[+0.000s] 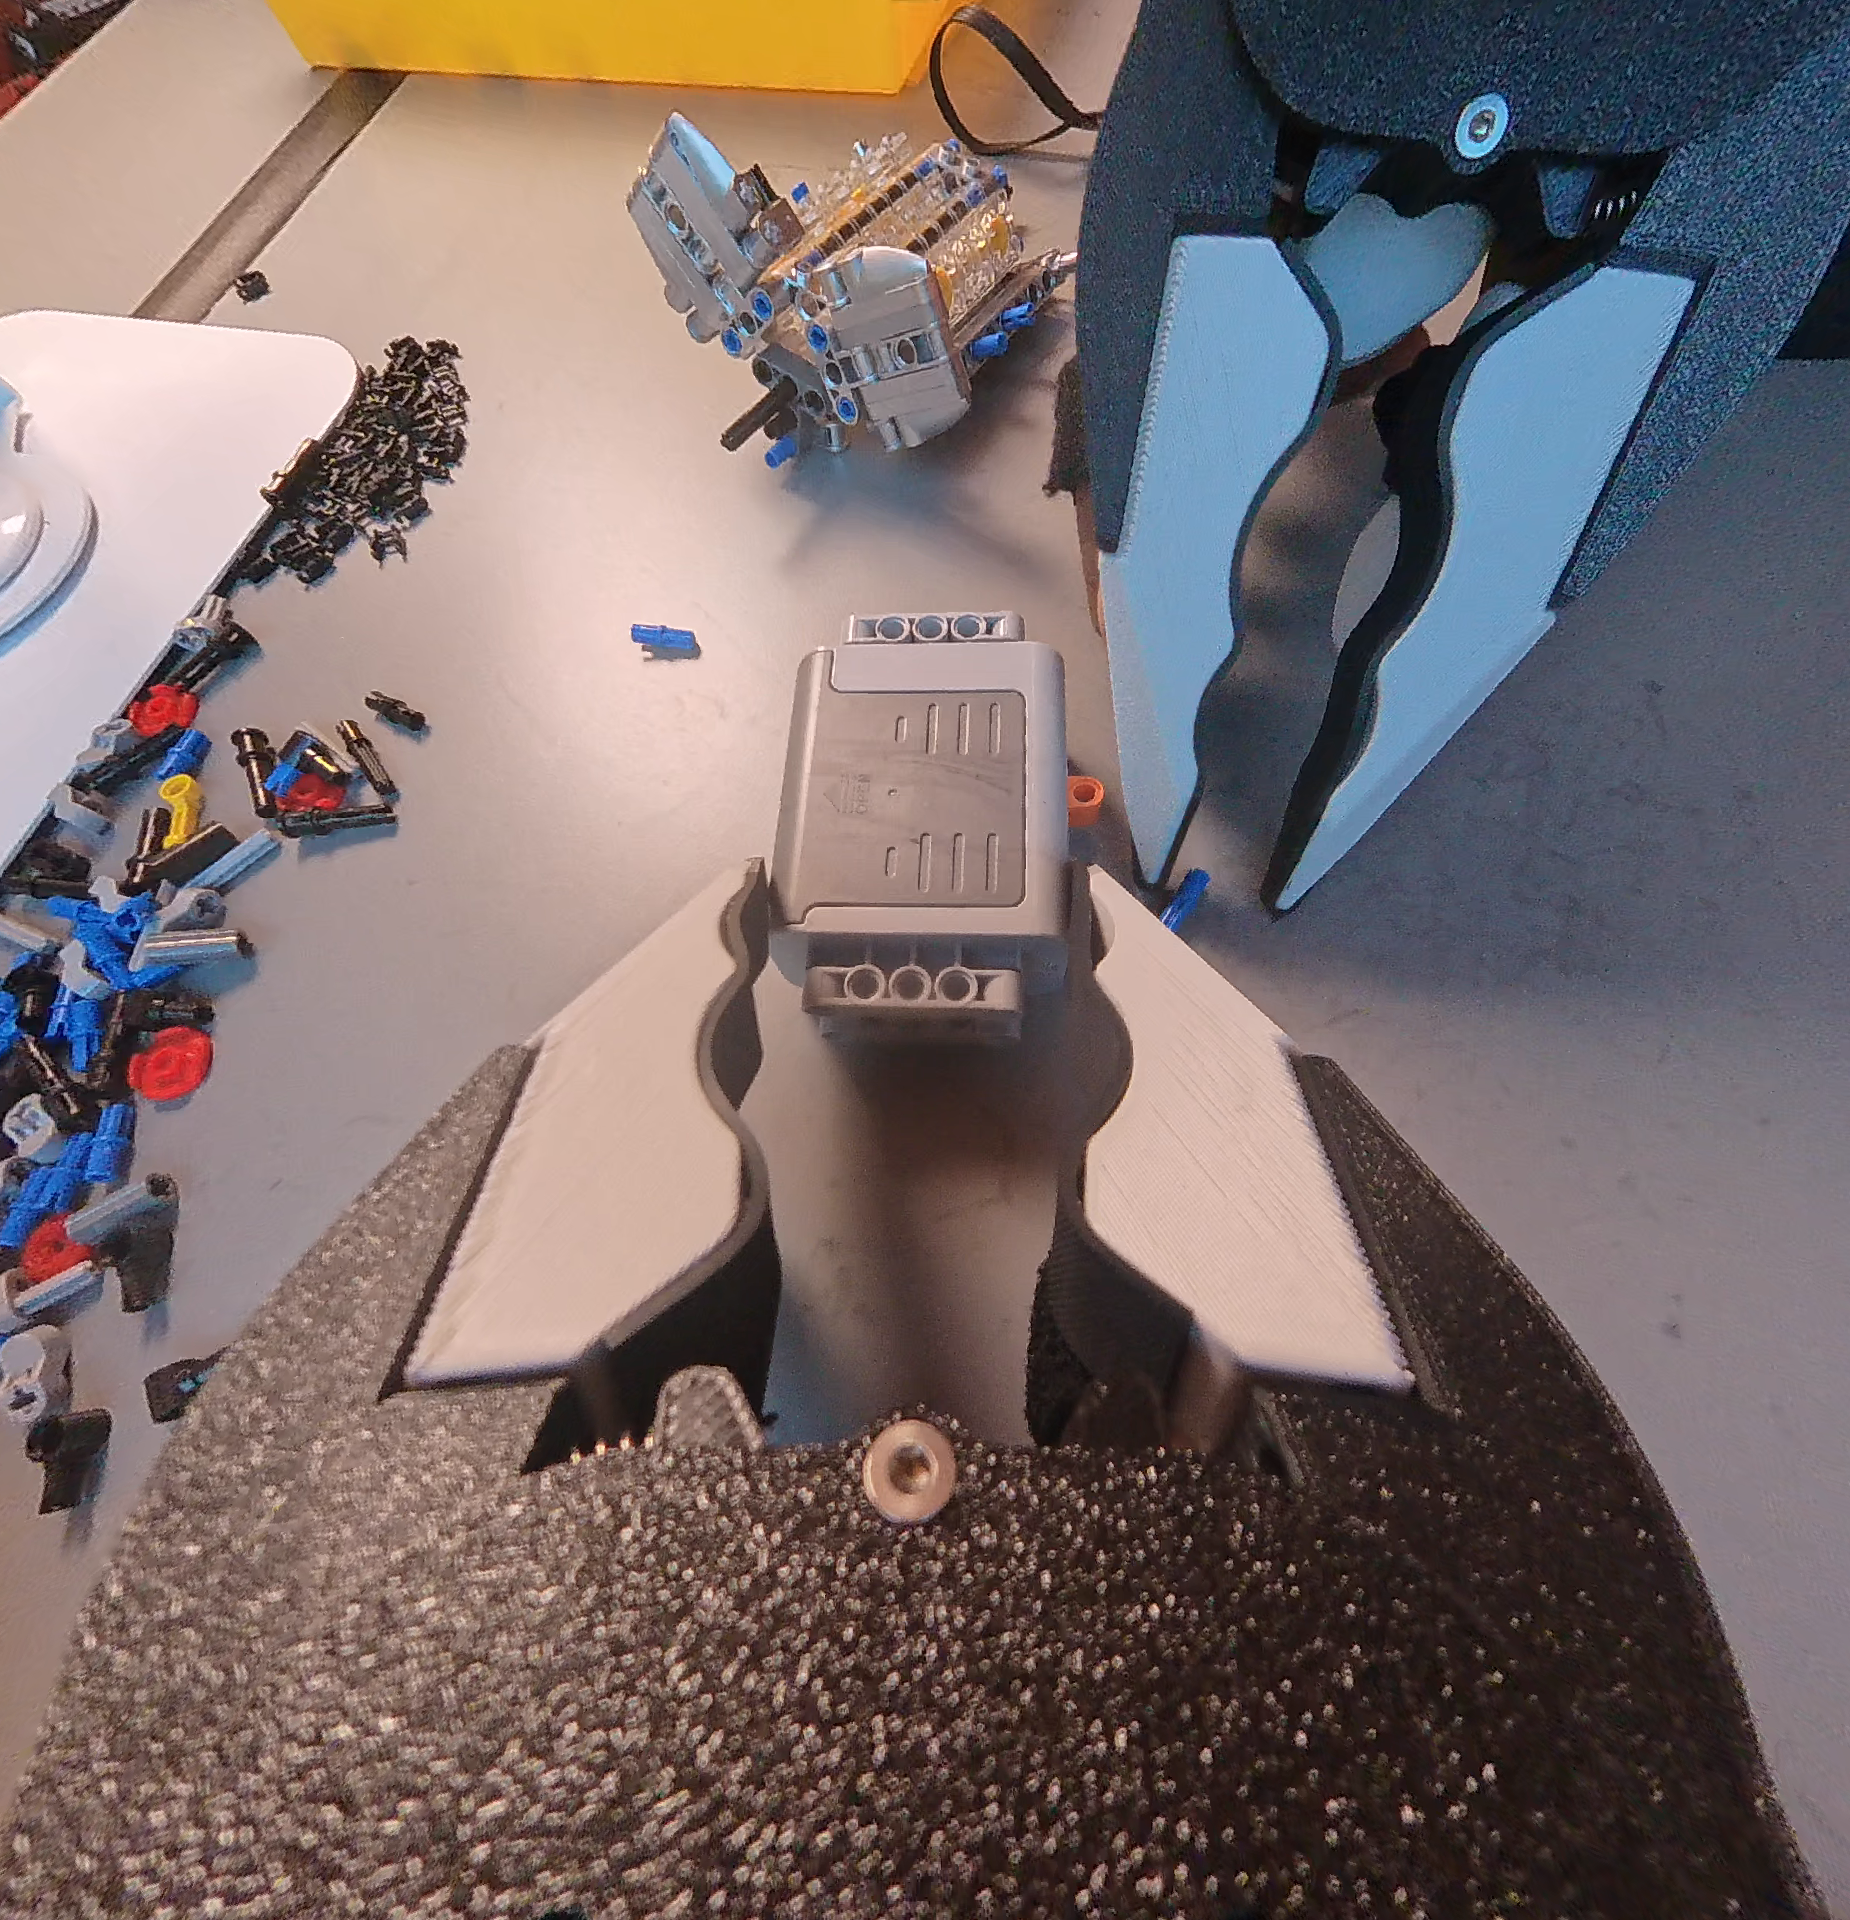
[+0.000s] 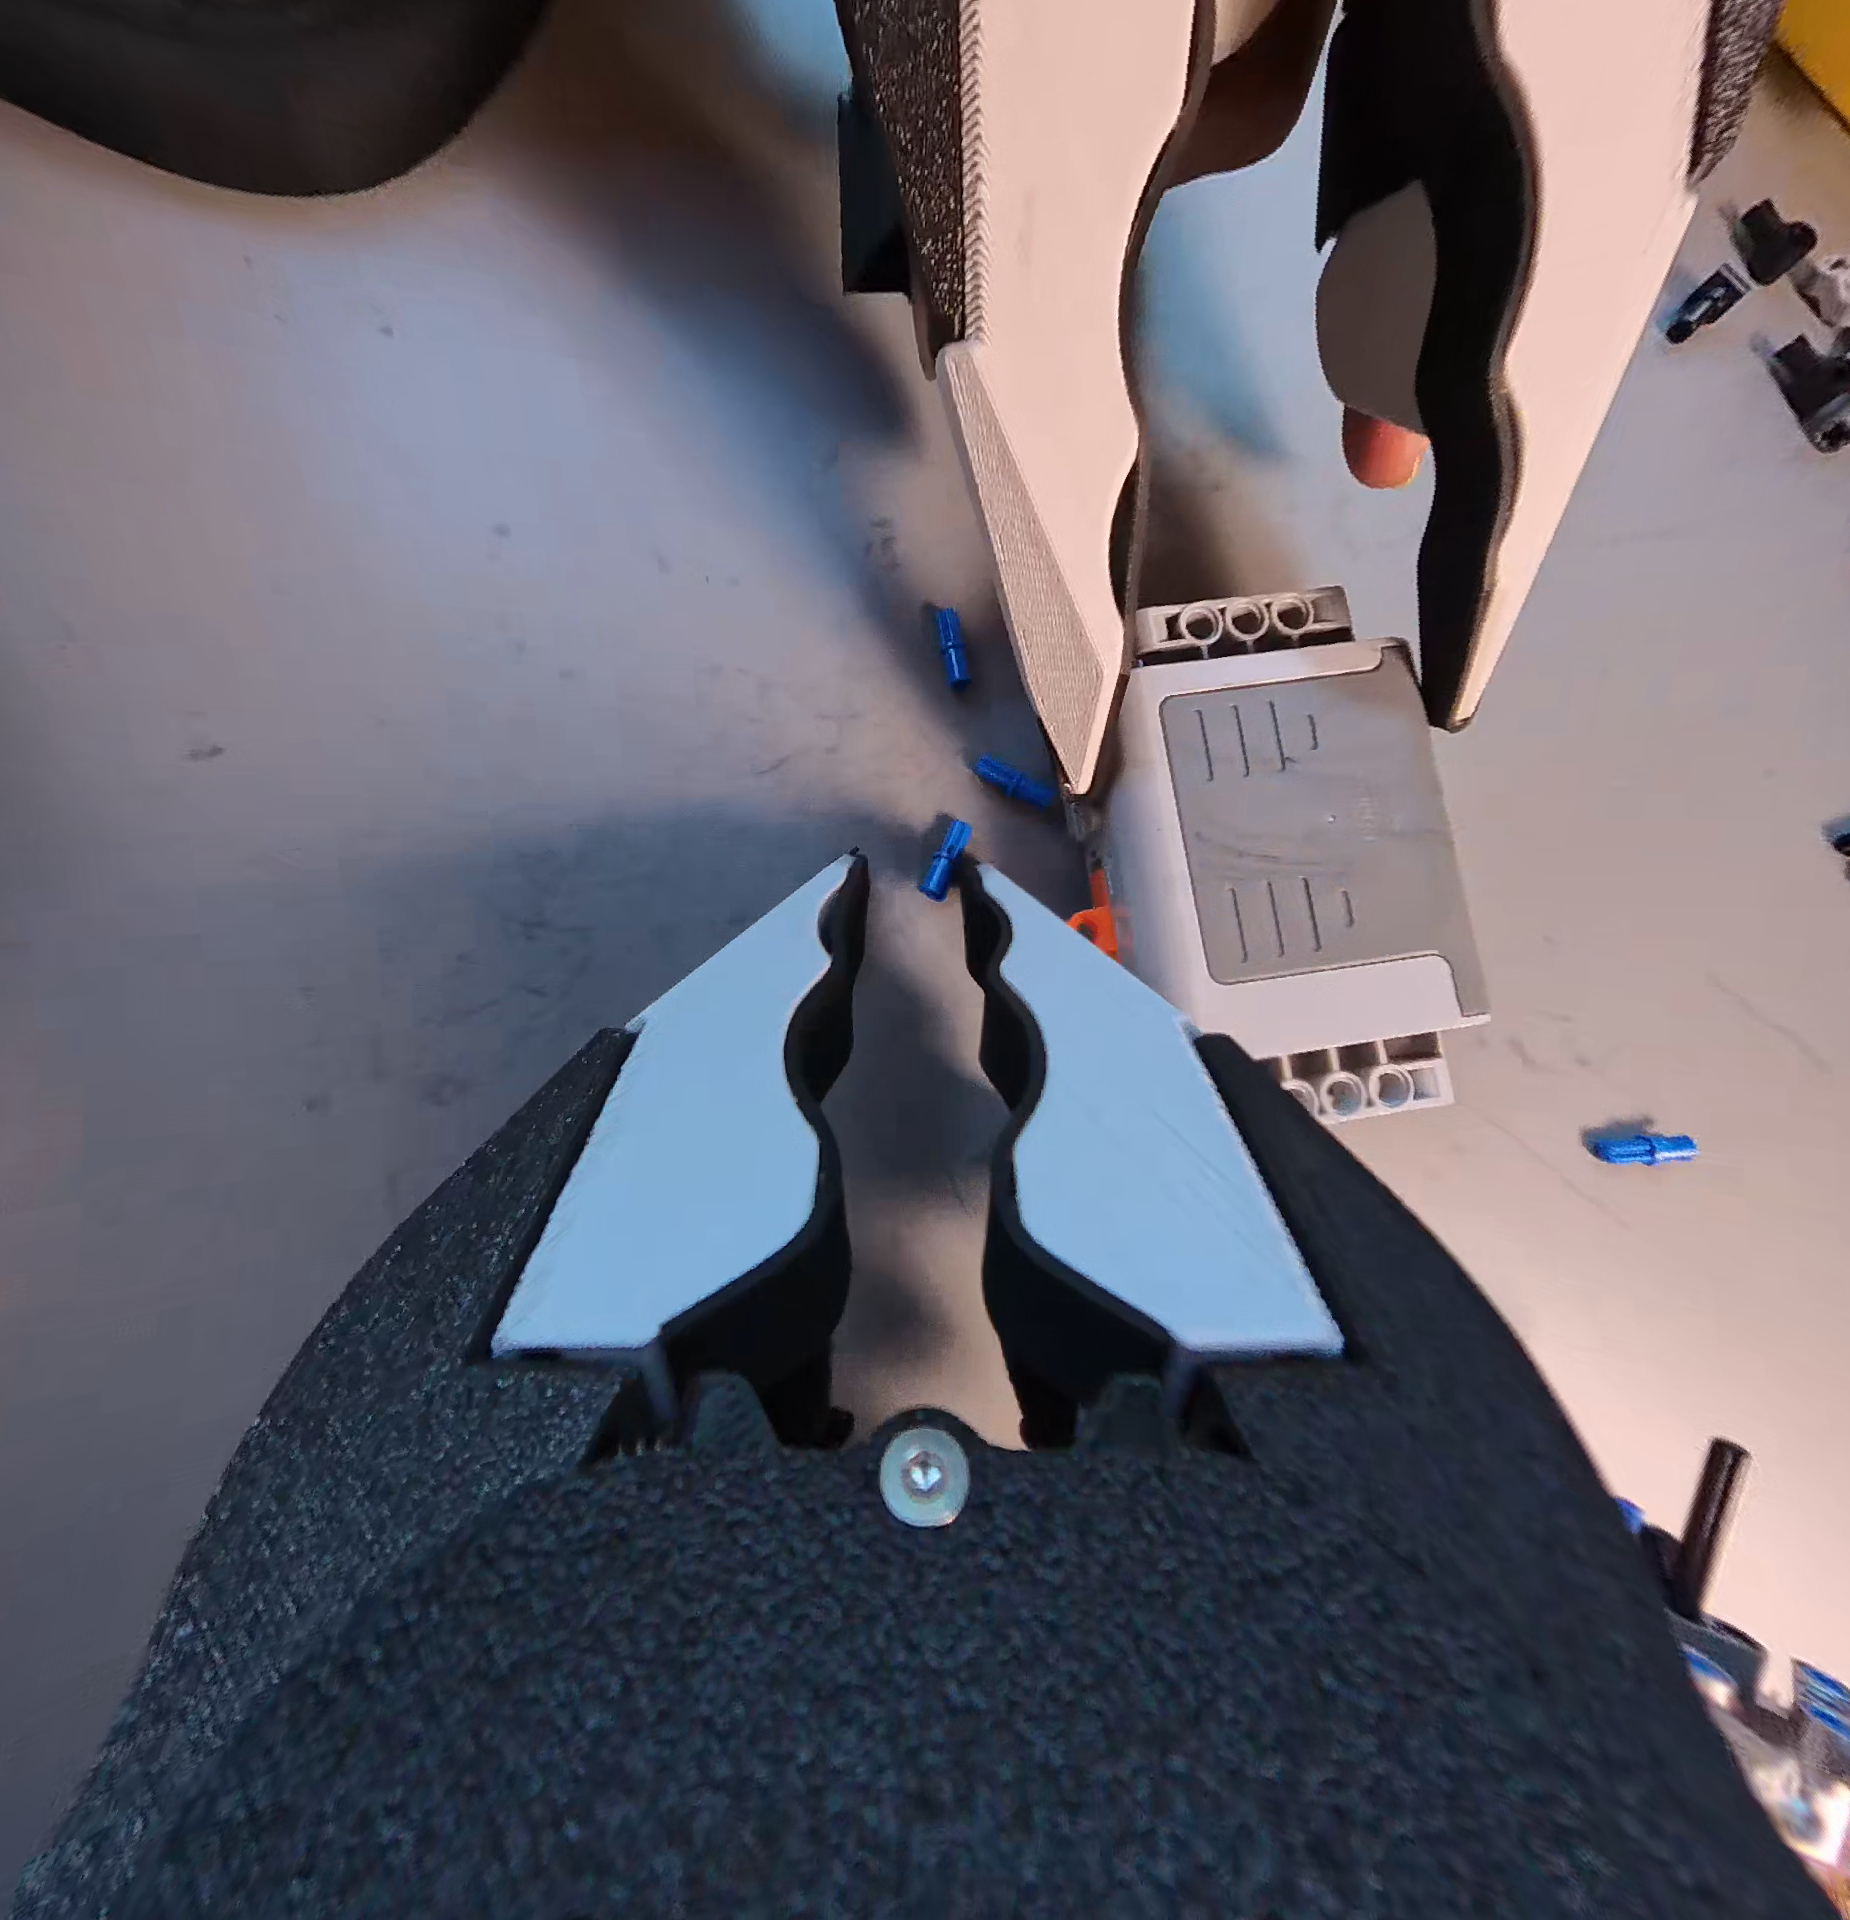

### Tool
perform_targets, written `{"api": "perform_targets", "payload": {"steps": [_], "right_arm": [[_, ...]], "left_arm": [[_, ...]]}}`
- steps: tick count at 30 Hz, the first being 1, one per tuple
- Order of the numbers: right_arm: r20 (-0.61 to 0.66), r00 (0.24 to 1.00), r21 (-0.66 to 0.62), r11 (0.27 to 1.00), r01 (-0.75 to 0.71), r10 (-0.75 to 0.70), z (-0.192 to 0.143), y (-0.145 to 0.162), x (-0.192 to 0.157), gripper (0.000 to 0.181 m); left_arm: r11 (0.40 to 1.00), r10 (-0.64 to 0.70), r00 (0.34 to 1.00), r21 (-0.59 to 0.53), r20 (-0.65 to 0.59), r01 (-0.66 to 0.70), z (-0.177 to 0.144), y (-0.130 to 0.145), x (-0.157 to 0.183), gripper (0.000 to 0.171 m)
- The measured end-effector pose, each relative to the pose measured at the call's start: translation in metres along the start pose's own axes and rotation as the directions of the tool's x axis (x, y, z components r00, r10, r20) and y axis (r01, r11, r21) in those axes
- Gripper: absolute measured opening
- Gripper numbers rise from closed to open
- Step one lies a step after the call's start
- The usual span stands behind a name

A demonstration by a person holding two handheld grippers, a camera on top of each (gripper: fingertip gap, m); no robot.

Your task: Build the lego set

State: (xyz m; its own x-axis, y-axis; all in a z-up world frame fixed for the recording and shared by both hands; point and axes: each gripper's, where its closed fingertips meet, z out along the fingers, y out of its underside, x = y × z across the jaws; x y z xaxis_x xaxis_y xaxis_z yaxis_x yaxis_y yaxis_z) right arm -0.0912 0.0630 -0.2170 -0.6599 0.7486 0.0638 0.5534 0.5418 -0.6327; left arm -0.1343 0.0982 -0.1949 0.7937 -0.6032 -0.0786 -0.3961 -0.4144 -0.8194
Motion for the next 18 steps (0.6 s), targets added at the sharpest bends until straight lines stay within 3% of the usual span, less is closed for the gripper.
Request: {"api": "perform_targets", "payload": {"steps": [3,9,12,18], "right_arm": [[-0.017,1.0,0.014,1.0,-0.002,0.002,0.001,-0.001,0.003,0.005],[0.023,0.999,0.011,0.999,0.031,-0.031,-0.008,0.003,-0.003,0.004],[0.055,0.998,0.099,0.995,0.01,-0.015,-0.031,-0.007,-0.003,0.004],[-0.008,0.999,0.23,0.973,-0.03,0.033,-0.079,-0.019,0.015,0.005]], "left_arm": [[1.0,-0.002,1.0,0.0,0.0,0.002,0.0,0.0,0.0,0.056],[1.0,0.009,1.0,0.001,0.009,-0.009,0.0,0.0,0.0,0.056],[1.0,0.008,1.0,-0.003,0.025,-0.008,0.001,-0.002,-0.001,0.055],[1.0,-0.012,1.0,-0.01,-0.004,0.012,0.013,-0.013,0.002,0.055]]}}
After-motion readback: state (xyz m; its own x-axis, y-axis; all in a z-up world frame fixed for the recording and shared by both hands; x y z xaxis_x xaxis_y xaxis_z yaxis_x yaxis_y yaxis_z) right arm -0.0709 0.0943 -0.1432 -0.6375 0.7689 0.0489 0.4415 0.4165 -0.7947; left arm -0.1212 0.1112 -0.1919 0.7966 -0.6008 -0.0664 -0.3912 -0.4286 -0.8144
